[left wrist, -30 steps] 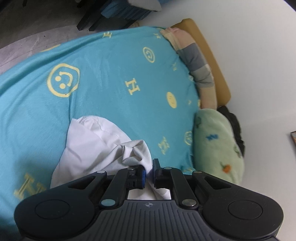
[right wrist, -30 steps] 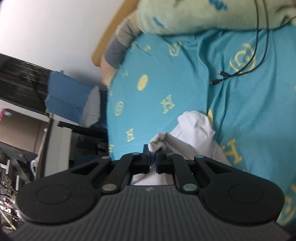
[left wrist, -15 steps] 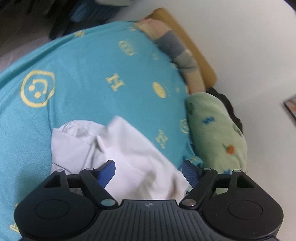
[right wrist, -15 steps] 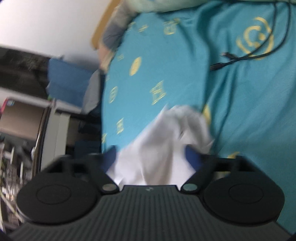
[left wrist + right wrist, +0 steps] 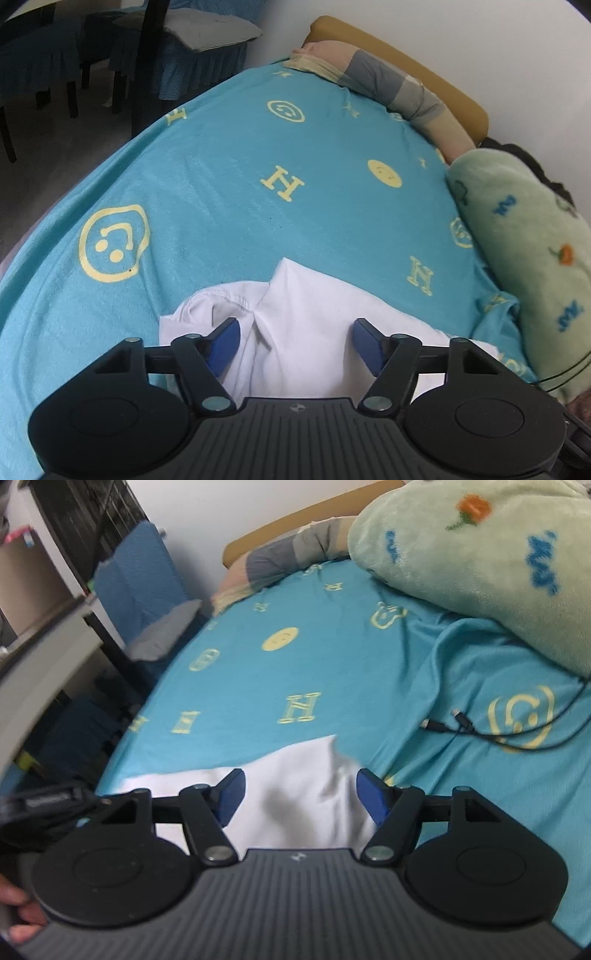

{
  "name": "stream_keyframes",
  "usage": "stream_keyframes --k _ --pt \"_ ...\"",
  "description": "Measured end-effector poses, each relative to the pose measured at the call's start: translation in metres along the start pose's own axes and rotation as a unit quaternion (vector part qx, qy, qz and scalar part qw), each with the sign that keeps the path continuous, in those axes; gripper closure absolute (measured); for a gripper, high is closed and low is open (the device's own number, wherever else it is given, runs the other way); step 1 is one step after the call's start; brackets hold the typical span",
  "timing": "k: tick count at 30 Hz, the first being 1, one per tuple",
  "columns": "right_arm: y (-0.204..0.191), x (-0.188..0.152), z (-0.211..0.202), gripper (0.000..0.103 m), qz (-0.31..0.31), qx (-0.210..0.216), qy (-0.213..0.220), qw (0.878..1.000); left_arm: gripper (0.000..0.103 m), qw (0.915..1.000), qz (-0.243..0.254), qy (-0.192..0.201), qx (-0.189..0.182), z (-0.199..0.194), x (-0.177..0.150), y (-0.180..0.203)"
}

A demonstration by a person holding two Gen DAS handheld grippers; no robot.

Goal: Fold clothes

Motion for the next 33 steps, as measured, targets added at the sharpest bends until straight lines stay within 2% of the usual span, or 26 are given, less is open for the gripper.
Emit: stream_keyframes --k 1,3,4,5,6,7,8,12,15,17,20,22,25,27,29,32,33 --pt "0.002 -0.002 0.005 0.033 -0.004 0.003 -0.001 1.000 0.039 1.0000 0.006 0.000 0.003 0.003 0.000 0.001" --pt "0.001 -0.007 0.010 0.036 -0.016 0.009 -0.002 1.000 0.051 0.9998 0.018 0.000 0.006 0.007 -0.002 0.003" --pt "0.000 -0.008 0.011 0.047 -0.025 0.009 -0.001 1.000 0.055 0.9997 0.024 0.001 0.007 0.007 -0.003 0.004" --pt "-0.002 -0.010 0.011 0.057 -0.035 0.010 0.000 0.999 0.064 0.9995 0.030 0.004 0.008 0.007 -0.004 0.006" --pt "-0.006 -0.009 0.009 0.064 -0.043 0.004 0.004 0.999 0.080 0.9992 0.037 0.008 0.010 0.006 -0.004 0.007" --pt "-0.008 -0.007 0.007 0.081 -0.045 0.002 0.013 0.999 0.090 0.9989 0.043 0.015 0.014 0.005 -0.004 0.008" --pt "-0.009 -0.005 0.005 0.087 -0.045 0.000 0.022 0.999 0.096 0.9985 0.047 0.023 0.018 0.002 -0.004 0.010" --pt "-0.013 0.005 -0.004 0.092 -0.047 -0.006 0.060 0.997 0.098 0.9947 0.071 0.071 0.020 -0.018 -0.004 0.018" --pt "-0.016 0.013 -0.011 0.093 -0.048 -0.011 0.087 0.995 0.098 0.9926 0.075 0.095 0.015 -0.027 -0.001 0.023" --pt "-0.018 0.018 -0.015 0.095 -0.049 -0.014 0.106 0.993 0.098 0.9931 0.073 0.088 0.022 -0.020 0.001 0.023" --pt "-0.006 0.020 -0.007 0.095 -0.029 -0.036 0.104 0.994 0.097 0.9945 0.077 0.062 0.035 -0.007 0.001 0.021" --pt "0.002 0.016 -0.001 0.095 -0.012 -0.038 0.084 0.996 0.095 0.9945 0.078 0.059 0.038 -0.006 0.000 0.021" --pt "0.000 0.012 -0.007 0.094 -0.006 -0.037 0.070 0.997 0.077 0.9937 0.088 0.061 0.032 -0.012 -0.001 0.024" --pt "-0.008 0.012 -0.018 0.093 -0.001 -0.018 0.071 0.997 0.058 0.9913 0.109 0.066 0.031 -0.020 -0.006 0.030" --pt "-0.017 0.010 -0.027 0.093 0.000 -0.003 0.069 0.998 0.048 0.9894 0.127 0.063 0.030 -0.029 -0.013 0.036" --pt "-0.033 -0.001 -0.032 0.092 -0.027 -0.005 0.044 0.999 0.040 0.9894 0.137 0.042 0.025 -0.039 -0.028 0.040" --pt "-0.038 -0.005 -0.032 0.092 -0.039 -0.007 0.033 0.999 0.039 0.9890 0.141 0.027 0.034 -0.037 -0.033 0.040"
Point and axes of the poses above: each gripper's, at about its wrist camera, not at the fingertips, and z roughly the way its jaws point, y to its right, x to its top, the point moved 2 cm from there along z, roughly the way its jaws point, and after that the axes turned 2 degrees about -x, right-handed, at the moved point
